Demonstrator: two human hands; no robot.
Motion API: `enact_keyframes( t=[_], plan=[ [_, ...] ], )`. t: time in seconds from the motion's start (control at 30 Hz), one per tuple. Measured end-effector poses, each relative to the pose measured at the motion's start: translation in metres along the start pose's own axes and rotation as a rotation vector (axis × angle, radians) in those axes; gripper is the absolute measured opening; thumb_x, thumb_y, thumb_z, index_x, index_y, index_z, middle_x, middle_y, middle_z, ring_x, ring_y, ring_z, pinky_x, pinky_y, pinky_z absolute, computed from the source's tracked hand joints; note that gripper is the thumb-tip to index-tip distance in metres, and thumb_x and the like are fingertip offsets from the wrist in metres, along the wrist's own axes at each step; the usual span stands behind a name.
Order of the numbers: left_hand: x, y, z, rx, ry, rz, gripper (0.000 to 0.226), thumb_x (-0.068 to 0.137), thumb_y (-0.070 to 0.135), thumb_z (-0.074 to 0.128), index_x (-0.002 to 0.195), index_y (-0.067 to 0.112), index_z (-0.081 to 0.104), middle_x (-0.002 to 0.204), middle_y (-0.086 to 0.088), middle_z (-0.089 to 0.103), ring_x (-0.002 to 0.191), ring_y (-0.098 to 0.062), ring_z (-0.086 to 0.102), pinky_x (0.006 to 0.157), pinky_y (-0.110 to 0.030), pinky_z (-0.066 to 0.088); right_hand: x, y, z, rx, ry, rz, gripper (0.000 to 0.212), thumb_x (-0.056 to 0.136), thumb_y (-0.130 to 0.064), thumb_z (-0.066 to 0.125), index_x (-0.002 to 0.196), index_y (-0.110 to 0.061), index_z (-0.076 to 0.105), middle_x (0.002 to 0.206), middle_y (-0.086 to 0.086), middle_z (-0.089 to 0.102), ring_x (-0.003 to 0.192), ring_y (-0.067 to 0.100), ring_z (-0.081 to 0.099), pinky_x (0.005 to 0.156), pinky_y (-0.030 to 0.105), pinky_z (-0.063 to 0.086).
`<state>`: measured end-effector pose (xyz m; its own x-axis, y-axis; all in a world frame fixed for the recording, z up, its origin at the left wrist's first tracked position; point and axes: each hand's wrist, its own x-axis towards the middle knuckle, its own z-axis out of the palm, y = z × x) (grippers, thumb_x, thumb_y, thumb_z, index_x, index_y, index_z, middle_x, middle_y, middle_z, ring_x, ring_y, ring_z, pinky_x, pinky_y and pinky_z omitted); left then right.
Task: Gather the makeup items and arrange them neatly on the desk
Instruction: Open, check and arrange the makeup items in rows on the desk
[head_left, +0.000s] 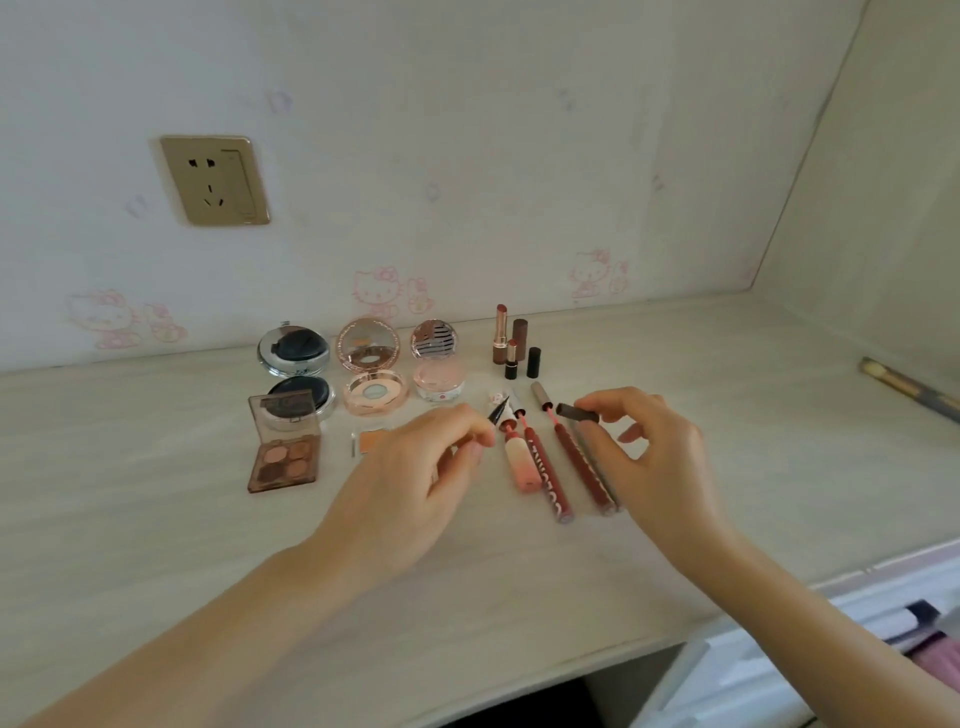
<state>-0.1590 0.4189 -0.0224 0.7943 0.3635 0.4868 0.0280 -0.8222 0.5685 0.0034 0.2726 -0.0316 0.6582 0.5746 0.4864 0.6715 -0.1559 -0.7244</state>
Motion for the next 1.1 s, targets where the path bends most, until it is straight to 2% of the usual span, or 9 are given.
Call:
enact_keyframes(
  t=[0.07,0.17,0.3,0.43,0.6,0.7,0.83,1.1],
  plan=[
    [0.010,0.009,0.011,-0.007,-0.021,0.009,0.023,0.096,0.013,0.053,0.099,0.032,0.065,0.093,0.014,0.063,0.081,-0.012,0.060,0.068,-0.026,0.046,0.005,0.010,-0.008,0.000,0.026,0.005,0.019,0.086,-0.014,0.067,0.094,-0.032,0.067,0.089,-0.022,0.061,0.088,-0.008,0.052,0.070,0.003,0.038],
    [0.025,0.021,0.030,-0.055,-0.057,-0.011,0.021,0.095,0.013,0.053,0.101,0.027,0.068,0.093,0.013,0.061,0.081,-0.002,0.058,0.065,-0.011,0.039,0.011,0.027,-0.020,0.002,0.056,0.009,0.022,0.085,-0.012,0.068,0.089,-0.033,0.066,0.090,-0.019,0.064,0.088,0.002,0.056,0.067,0.007,0.041],
    [0.043,0.035,0.055,-0.023,-0.076,-0.014,0.022,0.091,0.020,0.057,0.108,0.030,0.064,0.097,0.017,0.056,0.092,0.000,0.050,0.076,-0.015,0.036,0.018,0.049,-0.035,-0.021,0.082,0.037,0.025,0.085,-0.014,0.067,0.087,-0.038,0.063,0.085,-0.020,0.064,0.085,0.005,0.057,0.066,0.016,0.039],
    [0.059,0.044,0.080,0.050,-0.129,-0.038,0.033,0.086,0.034,0.062,0.119,0.031,0.059,0.105,0.016,0.053,0.109,-0.002,0.043,0.091,-0.018,0.037,0.027,0.073,-0.045,-0.008,0.066,0.113,0.025,0.086,-0.015,0.064,0.102,-0.035,0.060,0.080,-0.015,0.062,0.085,0.012,0.054,0.070,0.024,0.037],
    [0.073,0.051,0.106,0.327,-0.268,0.022,0.075,0.075,0.068,0.058,0.138,0.030,0.042,0.120,0.015,0.048,0.120,-0.007,0.029,0.100,-0.026,0.034,0.037,0.088,-0.053,-0.127,-0.043,0.099,0.033,0.089,-0.014,0.058,0.115,-0.034,0.059,0.079,-0.011,0.059,0.086,0.013,0.052,0.070,0.020,0.035],
    [0.077,0.050,0.116,0.428,-0.325,0.028,0.089,0.070,0.076,0.055,0.142,0.029,0.035,0.125,0.012,0.044,0.125,-0.009,0.024,0.103,-0.028,0.032,0.044,0.096,-0.056,-0.219,-0.090,0.095,0.028,0.089,-0.018,0.058,0.113,-0.032,0.062,0.081,-0.012,0.060,0.087,0.013,0.052,0.067,0.013,0.034],
    [0.083,0.047,0.121,0.477,-0.344,0.044,0.087,0.071,0.075,0.054,0.142,0.029,0.035,0.126,0.010,0.044,0.125,-0.011,0.024,0.101,-0.026,0.030,0.052,0.102,-0.057,-0.261,-0.161,0.093,0.025,0.089,-0.020,0.059,0.113,-0.027,0.064,0.079,-0.014,0.059,0.090,0.014,0.052,0.072,0.022,0.035],
    [0.091,0.046,0.120,0.564,-0.362,0.090,0.074,0.076,0.075,0.049,0.135,0.030,0.046,0.120,0.007,0.045,0.121,-0.015,0.026,0.102,-0.030,0.033,0.064,0.109,-0.046,-0.321,-0.222,0.041,0.028,0.088,-0.027,0.062,0.116,-0.023,0.064,0.082,-0.014,0.057,0.093,0.014,0.049,0.076,0.021,0.033]
  ],
)
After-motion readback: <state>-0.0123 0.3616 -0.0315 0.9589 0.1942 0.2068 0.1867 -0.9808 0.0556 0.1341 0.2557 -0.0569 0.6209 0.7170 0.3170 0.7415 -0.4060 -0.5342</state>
